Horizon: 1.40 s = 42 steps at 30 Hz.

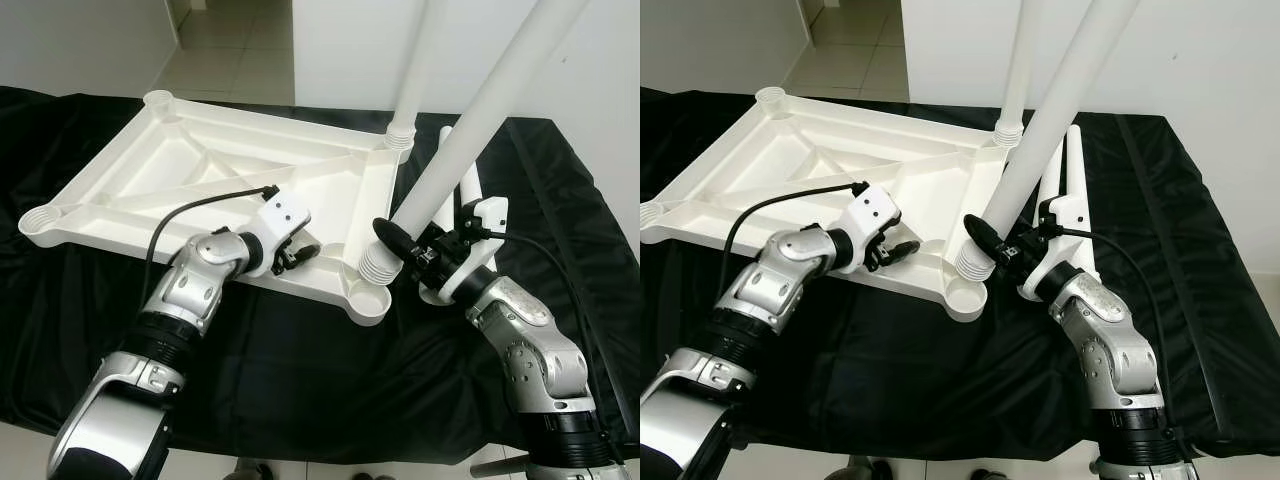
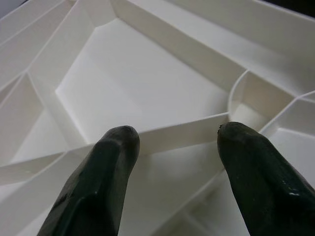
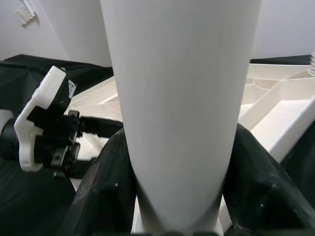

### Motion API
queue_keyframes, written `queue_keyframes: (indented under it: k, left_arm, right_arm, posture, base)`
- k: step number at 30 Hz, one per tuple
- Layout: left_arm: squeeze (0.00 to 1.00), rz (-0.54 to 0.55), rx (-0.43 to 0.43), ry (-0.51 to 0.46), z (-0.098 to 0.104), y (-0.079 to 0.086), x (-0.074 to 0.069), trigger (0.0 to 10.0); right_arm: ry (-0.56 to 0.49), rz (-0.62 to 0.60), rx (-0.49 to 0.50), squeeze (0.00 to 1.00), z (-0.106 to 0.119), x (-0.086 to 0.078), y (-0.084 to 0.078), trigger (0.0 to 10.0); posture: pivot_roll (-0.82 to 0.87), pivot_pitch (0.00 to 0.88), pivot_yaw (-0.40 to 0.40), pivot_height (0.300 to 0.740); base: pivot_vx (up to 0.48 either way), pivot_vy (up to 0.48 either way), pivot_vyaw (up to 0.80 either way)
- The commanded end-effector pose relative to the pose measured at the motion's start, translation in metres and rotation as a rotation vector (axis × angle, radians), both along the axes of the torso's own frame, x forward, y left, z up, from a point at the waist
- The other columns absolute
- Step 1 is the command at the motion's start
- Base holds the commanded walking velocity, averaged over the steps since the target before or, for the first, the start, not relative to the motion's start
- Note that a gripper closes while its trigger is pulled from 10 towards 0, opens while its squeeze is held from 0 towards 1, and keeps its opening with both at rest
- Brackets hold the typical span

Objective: Building children table

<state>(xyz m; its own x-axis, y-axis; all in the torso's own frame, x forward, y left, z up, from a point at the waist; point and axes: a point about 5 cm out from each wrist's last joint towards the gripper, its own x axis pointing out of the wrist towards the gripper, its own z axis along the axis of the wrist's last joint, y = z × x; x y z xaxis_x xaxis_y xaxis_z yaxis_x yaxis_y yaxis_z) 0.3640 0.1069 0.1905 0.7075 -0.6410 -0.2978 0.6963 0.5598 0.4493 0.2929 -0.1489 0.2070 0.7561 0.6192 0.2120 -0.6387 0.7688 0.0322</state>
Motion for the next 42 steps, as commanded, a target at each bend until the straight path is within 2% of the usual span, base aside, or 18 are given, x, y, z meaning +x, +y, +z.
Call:
queue_keyframes:
  k: [1,3,5,9,11,12,14,15,17,21,23,26,29,33,35,39,41,42]
  left_arm:
    - [0.0,0.038,0.008,-0.011,0.004,0.01,0.004,10.0]
    - [0.0,0.058,-0.006,-0.016,0.008,0.014,0.006,10.0]
    - [0.0,0.084,-0.081,-0.023,0.021,0.024,0.008,10.0]
    - [0.0,0.063,-0.231,-0.025,0.036,0.029,0.003,10.0]
    - [0.0,0.056,-0.294,-0.002,0.039,0.029,0.0,10.0]
    - [0.0,0.056,-0.294,-0.002,0.039,0.029,0.0,10.0]
    - [0.0,0.019,-0.39,0.031,0.041,0.023,-0.008,10.0]
    - [0.0,0.019,-0.39,0.031,0.041,0.023,-0.008,10.0]
    - [0.0,-0.029,-0.448,0.065,0.041,0.017,-0.019,10.0]
    - [0.0,-0.07,-0.463,0.074,0.04,0.014,-0.028,10.0]
    - [0.0,-0.069,-0.514,0.093,0.042,0.019,-0.035,10.0]
    - [0.0,-0.042,-0.537,0.111,0.041,0.026,-0.039,10.0]
    - [0.0,-0.034,-0.541,0.117,0.041,0.028,-0.041,10.0]
    - [0.0,-0.043,-0.519,0.163,0.034,0.032,-0.05,10.0]
    - [0.0,-0.046,-0.556,0.209,0.035,0.032,-0.058,10.0]
    - [0.0,-0.076,-0.58,0.205,0.043,0.032,-0.068,10.0]
    - [0.0,-0.078,-0.644,0.183,0.052,0.035,-0.073,10.0]
    - [0.0,-0.039,-0.683,0.171,0.055,0.041,-0.071,10.0]
  right_arm:
    - [-0.006,0.029,0.016,0.0,0.002,-0.004,0.001,10.0]
    - [-0.006,0.031,0.018,0.0,0.002,-0.004,0.001,10.0]
    - [-0.011,0.069,0.029,0.0,0.003,-0.008,0.004,10.0]
    - [0.002,0.145,0.056,0.0,0.004,-0.014,0.007,10.0]
    - [0.009,0.168,0.065,0.0,0.004,-0.017,0.008,10.0]
    - [0.009,0.168,0.065,0.0,0.004,-0.017,0.008,10.0]
    - [0.011,0.198,0.066,0.0,0.005,-0.021,0.01,10.0]
    - [0.011,0.198,0.066,0.0,0.005,-0.021,0.01,10.0]
    - [0.012,0.212,0.051,0.0,0.004,-0.022,0.011,10.0]
    - [0.014,0.213,0.036,0.0,0.003,-0.023,0.011,10.0]
    - [0.017,0.211,0.029,0.0,0.002,-0.023,0.011,10.0]
    - [0.018,0.201,0.032,0.0,0.001,-0.023,0.011,10.0]
    - [0.019,0.198,0.035,0.0,0.001,-0.023,0.011,10.0]
    - [0.022,0.209,0.03,0.0,0.0,-0.024,0.013,10.0]
    - [0.027,0.217,0.022,0.0,-0.001,-0.025,0.014,10.0]
    - [0.028,0.219,0.014,0.0,-0.002,-0.026,0.014,10.0]
    - [0.026,0.217,0.012,0.0,-0.002,-0.026,0.014,10.0]
    - [0.026,0.214,0.013,0.0,-0.002,-0.026,0.014,10.0]
  posture:
    - [-0.04,0.154,0.012,0.74]
    - [-0.04,0.154,0.012,0.74]
    - [-0.04,0.152,0.01,0.74]
    - [-0.04,0.15,0.01,0.74]
    - [-0.04,0.148,0.01,0.74]
    - [-0.04,0.148,0.01,0.74]
    - [-0.04,0.148,0.008,0.74]
    - [-0.04,0.148,0.008,0.74]
    - [-0.04,0.149,0.009,0.74]
    - [-0.04,0.149,0.01,0.74]
    - [-0.04,0.148,0.008,0.74]
    - [-0.04,0.146,0.008,0.74]
    - [-0.04,0.147,0.008,0.74]
    - [-0.04,0.152,0.01,0.74]
    - [-0.04,0.155,0.012,0.74]
    - [-0.05,0.158,0.015,0.74]
    - [-0.05,0.159,0.017,0.74]
    - [-0.05,0.159,0.018,0.74]
  base:
    - [0.0,0.0,0.0]
    - [0.0,0.0,0.0]
    - [0.0,0.0,0.0]
    - [0.0,0.0,0.0]
    - [0.0,0.0,0.0]
    - [0.0,0.0,0.0]
    - [0.0,0.0,0.0]
    - [0.0,0.0,0.0]
    - [0.0,0.0,0.0]
    - [0.0,0.0,0.0]
    - [0.0,0.0,0.0]
    - [0.0,0.0,0.0]
    - [0.0,0.0,0.0]
    - [0.0,0.0,0.0]
    - [0.0,0.0,0.0]
    - [0.0,0.0,0.0]
    - [0.0,0.0,0.0]
    - [0.0,0.0,0.0]
